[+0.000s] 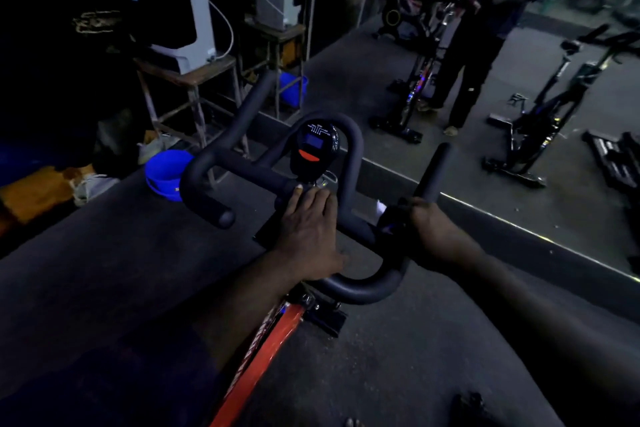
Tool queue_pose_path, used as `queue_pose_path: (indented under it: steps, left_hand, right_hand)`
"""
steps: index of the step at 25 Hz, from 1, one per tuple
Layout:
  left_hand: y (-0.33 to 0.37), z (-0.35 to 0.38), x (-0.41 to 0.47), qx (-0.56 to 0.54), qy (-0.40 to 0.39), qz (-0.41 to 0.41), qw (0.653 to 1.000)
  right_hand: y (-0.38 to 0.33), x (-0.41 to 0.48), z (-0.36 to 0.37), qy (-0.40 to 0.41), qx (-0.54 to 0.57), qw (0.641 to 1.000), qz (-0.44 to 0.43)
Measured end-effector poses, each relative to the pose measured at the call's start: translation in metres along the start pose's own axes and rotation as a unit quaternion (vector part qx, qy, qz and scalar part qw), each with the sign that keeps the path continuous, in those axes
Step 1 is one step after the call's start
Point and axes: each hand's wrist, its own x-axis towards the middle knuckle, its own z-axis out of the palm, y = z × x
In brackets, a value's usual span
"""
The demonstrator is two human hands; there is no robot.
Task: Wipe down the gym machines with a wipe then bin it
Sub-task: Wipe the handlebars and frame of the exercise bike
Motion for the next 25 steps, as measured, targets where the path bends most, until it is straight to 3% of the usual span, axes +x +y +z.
queue_pose_path:
  steps: [3, 7, 12, 19, 22, 25]
  left_hand:
    - [0.0, 0.002, -0.004, -0.041, 0.017, 0.034, 0.998]
    - [-0.002, 0.008, -0.005, -0.068, 0.04, 0.146, 0.986]
    - [-0.002, 0.006, -0.003, -0.065, 0.002, 0.14, 0.988]
    - [-0.002, 0.01, -0.001, -0.081, 0.016, 0.013, 0.997]
    - [-0.004, 0.01, 0.004, -0.033, 0.031, 0.015, 0.999]
    - [-0.011, 0.008, 0.012, -0.038, 0.093, 0.035, 0.994]
  right_hand:
    - [-0.023, 0.012, 0.023, 0.098, 0.036, 0.992, 0.067]
    - [-0.048, -0.033, 0.049, 0.094, 0.065, 0.991, 0.068]
    - [-0.015, -0.042, 0.016, 0.193, -0.044, 0.954, 0.226]
    - [-0.041, -0.045, 0.039, 0.112, -0.055, 0.987, 0.106]
    - [-0.018, -0.001, 0.032, 0.086, 0.022, 0.994, 0.065]
    - [-0.002, 0.046, 0.018, 0.16, 0.086, 0.983, 0.038]
